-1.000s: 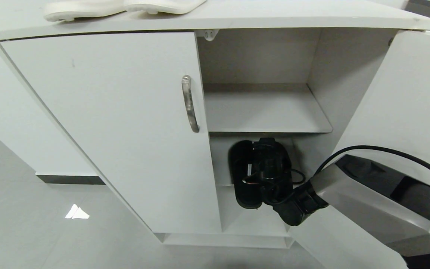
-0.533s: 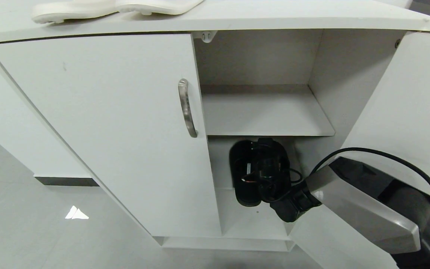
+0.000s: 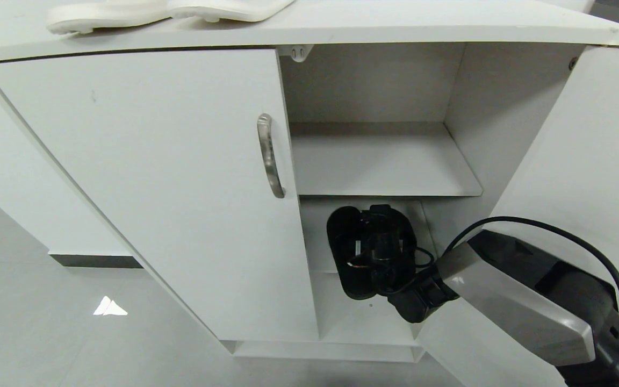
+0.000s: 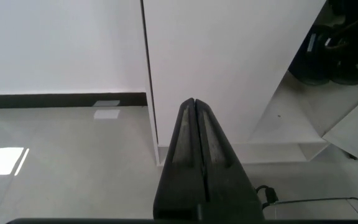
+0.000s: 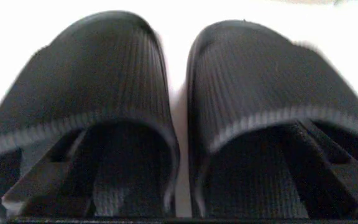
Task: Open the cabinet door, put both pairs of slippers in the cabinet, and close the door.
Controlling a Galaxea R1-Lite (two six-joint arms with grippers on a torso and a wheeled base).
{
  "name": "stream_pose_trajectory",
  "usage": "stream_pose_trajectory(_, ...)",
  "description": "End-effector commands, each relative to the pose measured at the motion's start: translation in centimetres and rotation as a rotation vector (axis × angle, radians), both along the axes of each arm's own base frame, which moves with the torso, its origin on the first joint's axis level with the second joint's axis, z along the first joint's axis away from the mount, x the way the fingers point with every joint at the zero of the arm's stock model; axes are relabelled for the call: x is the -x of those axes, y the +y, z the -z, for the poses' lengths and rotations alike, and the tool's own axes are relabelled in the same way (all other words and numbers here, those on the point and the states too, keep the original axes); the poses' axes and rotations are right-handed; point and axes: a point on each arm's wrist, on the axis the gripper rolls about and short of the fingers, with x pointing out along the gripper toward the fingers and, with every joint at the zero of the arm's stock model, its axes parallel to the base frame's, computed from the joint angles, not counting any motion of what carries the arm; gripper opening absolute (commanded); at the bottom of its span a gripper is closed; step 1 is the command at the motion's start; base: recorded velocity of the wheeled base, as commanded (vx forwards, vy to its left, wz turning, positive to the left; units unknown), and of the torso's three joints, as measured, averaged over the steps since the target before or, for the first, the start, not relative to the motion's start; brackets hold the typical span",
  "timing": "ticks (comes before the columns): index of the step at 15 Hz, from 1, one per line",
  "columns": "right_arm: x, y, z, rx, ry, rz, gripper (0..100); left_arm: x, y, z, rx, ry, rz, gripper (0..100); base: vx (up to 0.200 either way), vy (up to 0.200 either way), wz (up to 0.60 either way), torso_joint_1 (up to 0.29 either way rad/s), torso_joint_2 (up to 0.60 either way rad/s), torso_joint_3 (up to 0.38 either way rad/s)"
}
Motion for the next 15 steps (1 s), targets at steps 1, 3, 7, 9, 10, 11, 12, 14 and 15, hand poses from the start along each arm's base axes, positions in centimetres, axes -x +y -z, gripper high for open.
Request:
stream_pose_trajectory(1, 2.9, 0.0, -0.8, 0.025, 0.035, -0.035, 100, 0.0, 0.0, 0.0, -0.001, 0.001, 0.001, 0, 0.000, 0.000, 0.00, 0.000, 0.00, 0.000)
stream_pose_trajectory(3, 5.3, 0.2, -2.3, 0.008, 0.007, -0.073, 100, 0.0, 0.0, 0.0, 0.000, 0.001, 0.001, 0, 0.000, 0.000, 0.00, 0.000, 0.00, 0.000)
stream_pose_trajectory(7, 11.0, -1.7, -4.2, 0.031, 0.039, -0.191, 100, 0.0, 0.0, 0.0, 0.000, 0.001, 0.003, 0, 0.000, 0.000, 0.00, 0.000, 0.00, 0.000)
stream_pose_trajectory(9, 13.5, -3.3, -5.2, 0.003, 0.039, -0.340, 100, 0.0, 0.0, 0.0, 0.002, 0.001, 0.004, 0, -0.200, 0.000, 0.00, 0.007, 0.00, 0.009)
stream_pose_trajectory(10, 14.4, -3.7, -5.5, -0.002, 0.048, -0.406, 100, 0.0, 0.0, 0.0, 0.002, 0.001, 0.006, 0, -0.200, 0.000, 0.00, 0.012, 0.00, 0.002)
stream_pose_trajectory(11, 15.1, -4.2, -6.3, -0.015, 0.047, -0.469, 100, 0.0, 0.0, 0.0, 0.002, 0.001, 0.006, 0, -0.200, 0.000, 0.00, -0.002, 0.01, 0.012)
stream_pose_trajectory(12, 15.5, -4.5, -6.6, -0.020, 0.051, -0.508, 100, 0.0, 0.0, 0.0, 0.002, 0.001, 0.006, 0, -0.200, 0.000, 0.00, -0.002, 0.01, 0.002)
stream_pose_trajectory(14, 16.0, -4.3, -6.6, -0.018, 0.058, -0.534, 100, 0.0, 0.0, 0.0, 0.002, 0.001, 0.006, 0, -0.200, 0.000, 0.00, -0.005, 0.00, -0.002)
stream_pose_trajectory(15, 16.1, -4.3, -6.5, -0.018, 0.060, -0.537, 100, 0.0, 0.0, 0.0, 0.002, 0.001, 0.007, 0, 0.000, 0.000, 0.00, 0.000, 0.00, 0.000)
